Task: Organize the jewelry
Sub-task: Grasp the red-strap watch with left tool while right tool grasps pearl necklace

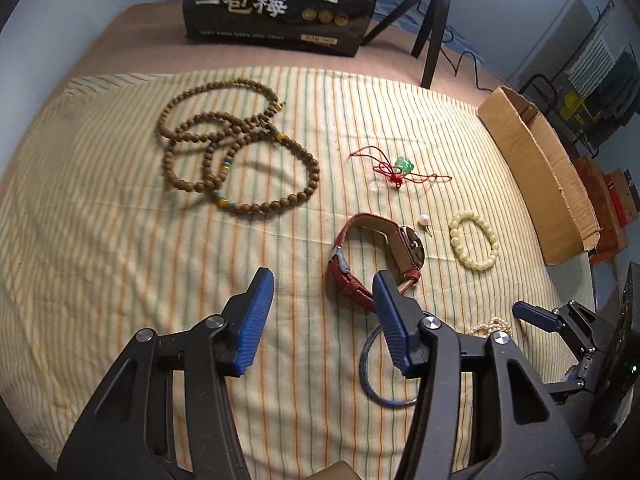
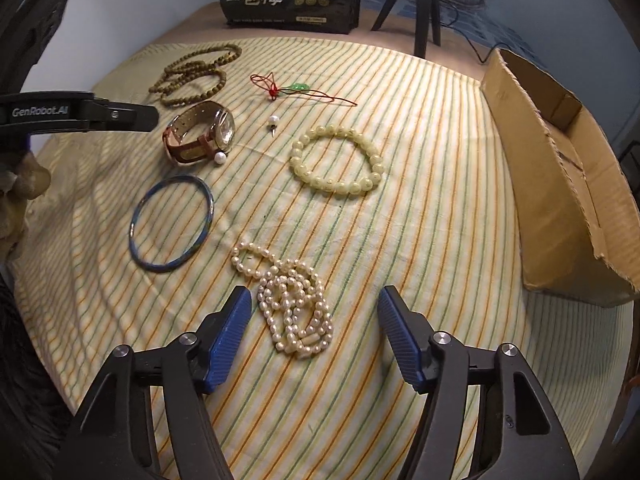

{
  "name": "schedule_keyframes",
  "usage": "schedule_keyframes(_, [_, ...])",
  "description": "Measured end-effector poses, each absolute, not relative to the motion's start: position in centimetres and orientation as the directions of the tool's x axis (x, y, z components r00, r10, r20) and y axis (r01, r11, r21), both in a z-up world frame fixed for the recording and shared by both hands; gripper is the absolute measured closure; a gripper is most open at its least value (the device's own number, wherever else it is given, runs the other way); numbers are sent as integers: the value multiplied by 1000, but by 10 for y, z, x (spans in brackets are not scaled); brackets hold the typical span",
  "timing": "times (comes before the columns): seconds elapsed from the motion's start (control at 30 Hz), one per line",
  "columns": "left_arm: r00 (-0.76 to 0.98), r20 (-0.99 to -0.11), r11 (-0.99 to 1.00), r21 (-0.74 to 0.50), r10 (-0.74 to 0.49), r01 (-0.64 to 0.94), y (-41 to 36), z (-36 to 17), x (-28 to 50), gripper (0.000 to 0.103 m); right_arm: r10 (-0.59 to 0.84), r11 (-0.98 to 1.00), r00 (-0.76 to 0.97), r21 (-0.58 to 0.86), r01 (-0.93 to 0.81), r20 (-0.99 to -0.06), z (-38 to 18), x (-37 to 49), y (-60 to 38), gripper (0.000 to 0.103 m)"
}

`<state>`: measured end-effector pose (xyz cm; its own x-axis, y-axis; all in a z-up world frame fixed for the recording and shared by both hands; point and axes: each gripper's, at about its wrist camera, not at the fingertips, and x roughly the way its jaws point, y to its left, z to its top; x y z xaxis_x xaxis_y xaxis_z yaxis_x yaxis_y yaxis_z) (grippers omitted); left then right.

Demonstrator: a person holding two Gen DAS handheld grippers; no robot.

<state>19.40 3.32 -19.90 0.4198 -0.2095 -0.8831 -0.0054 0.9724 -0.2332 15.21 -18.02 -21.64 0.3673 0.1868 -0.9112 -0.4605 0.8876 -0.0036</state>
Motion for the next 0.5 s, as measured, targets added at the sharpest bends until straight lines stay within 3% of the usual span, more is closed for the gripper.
schedule_keyframes(0.23, [385, -895, 968, -249, -225, -14, 30, -213, 204, 62, 209, 882, 353, 20, -470, -912, -217, 152, -182, 51])
schedule_keyframes(0.4, [376, -896, 965, -261, -237, -11, 27, -218, 209, 79, 233, 883, 340, 53, -466, -911, -217, 156, -185, 80])
schedule_keyframes(0.5, [378, -894, 966, -259, -240, -1, 21, -219, 209, 87, 243, 879, 333, 61, -472, -911, -216, 155, -185, 89])
